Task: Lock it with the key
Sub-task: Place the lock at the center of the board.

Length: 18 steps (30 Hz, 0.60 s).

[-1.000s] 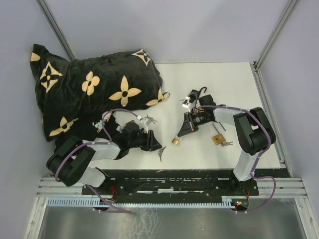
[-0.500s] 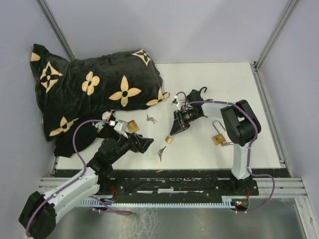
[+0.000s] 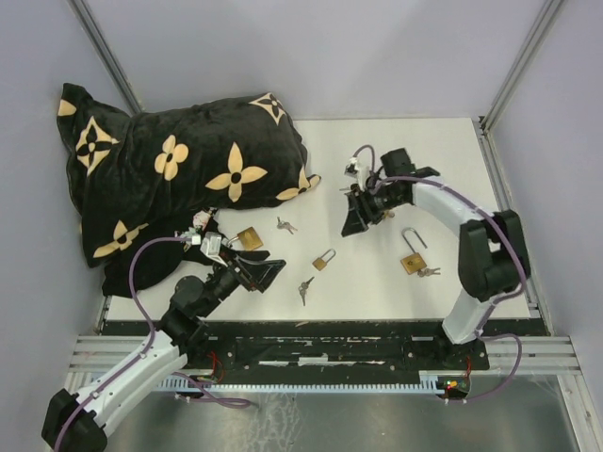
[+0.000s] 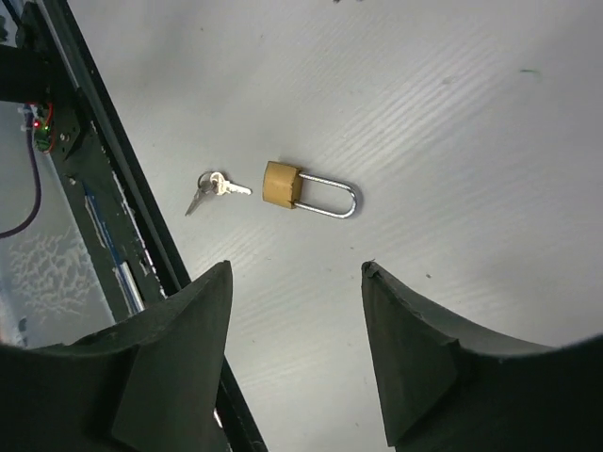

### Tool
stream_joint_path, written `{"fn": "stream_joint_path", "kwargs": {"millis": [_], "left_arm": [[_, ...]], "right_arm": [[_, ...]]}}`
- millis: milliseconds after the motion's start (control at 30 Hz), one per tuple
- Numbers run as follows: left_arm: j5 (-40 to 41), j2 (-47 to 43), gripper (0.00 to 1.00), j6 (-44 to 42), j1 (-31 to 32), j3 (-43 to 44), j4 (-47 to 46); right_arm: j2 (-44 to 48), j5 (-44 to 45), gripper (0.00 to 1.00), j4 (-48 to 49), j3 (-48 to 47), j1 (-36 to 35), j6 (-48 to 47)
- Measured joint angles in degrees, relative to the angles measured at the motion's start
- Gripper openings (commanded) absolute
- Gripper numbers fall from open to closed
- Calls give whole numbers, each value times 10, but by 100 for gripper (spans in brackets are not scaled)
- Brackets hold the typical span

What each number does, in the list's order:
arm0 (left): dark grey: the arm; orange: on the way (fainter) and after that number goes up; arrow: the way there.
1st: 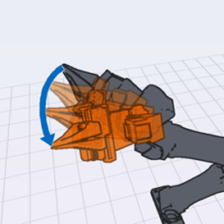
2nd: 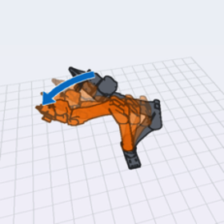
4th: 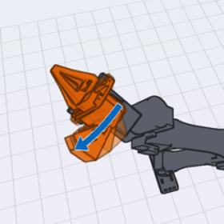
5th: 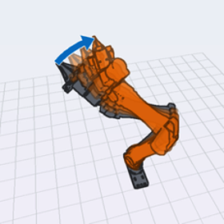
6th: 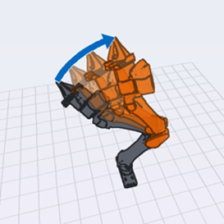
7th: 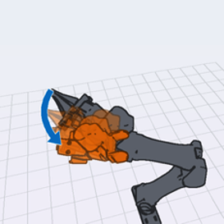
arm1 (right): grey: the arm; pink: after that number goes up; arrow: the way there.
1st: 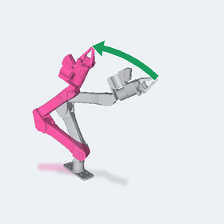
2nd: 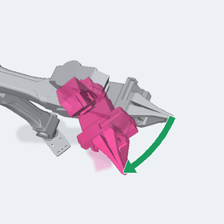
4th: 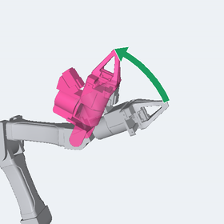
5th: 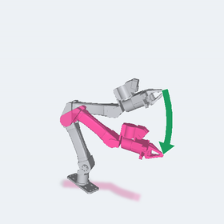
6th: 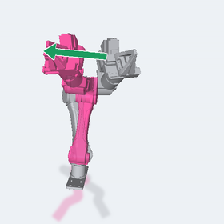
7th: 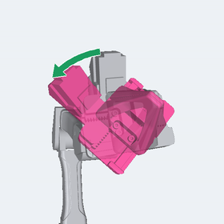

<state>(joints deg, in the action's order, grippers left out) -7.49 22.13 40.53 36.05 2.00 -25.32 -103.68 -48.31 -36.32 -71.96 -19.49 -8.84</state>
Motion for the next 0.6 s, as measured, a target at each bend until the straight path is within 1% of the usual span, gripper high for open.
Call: {"fn": "stream_joint_path", "kwargs": {"millis": [100,167,200,233,300,433,600], "left_arm": [[-4,2,99,20,0,-13,-28],[-6,10,99,32,0,-13,-46],[-6,14,99,37,0,-13,-56],[-7,19,99,42,0,-13,-63],[-8,29,99,48,0,-13,-75],[-21,48,99,57,0,-13,-95],[-35,57,99,75,0,-13,-107]], "right_arm": [[70,4,65,-10,8,38,-43],[118,4,73,-12,19,64,-71],[140,4,80,-10,28,77,-86],[156,4,84,-8,35,86,-98],[181,4,85,-2,55,105,-129],[164,4,86,-17,65,131,-186],[123,29,86,-37,62,147,-223]]}}
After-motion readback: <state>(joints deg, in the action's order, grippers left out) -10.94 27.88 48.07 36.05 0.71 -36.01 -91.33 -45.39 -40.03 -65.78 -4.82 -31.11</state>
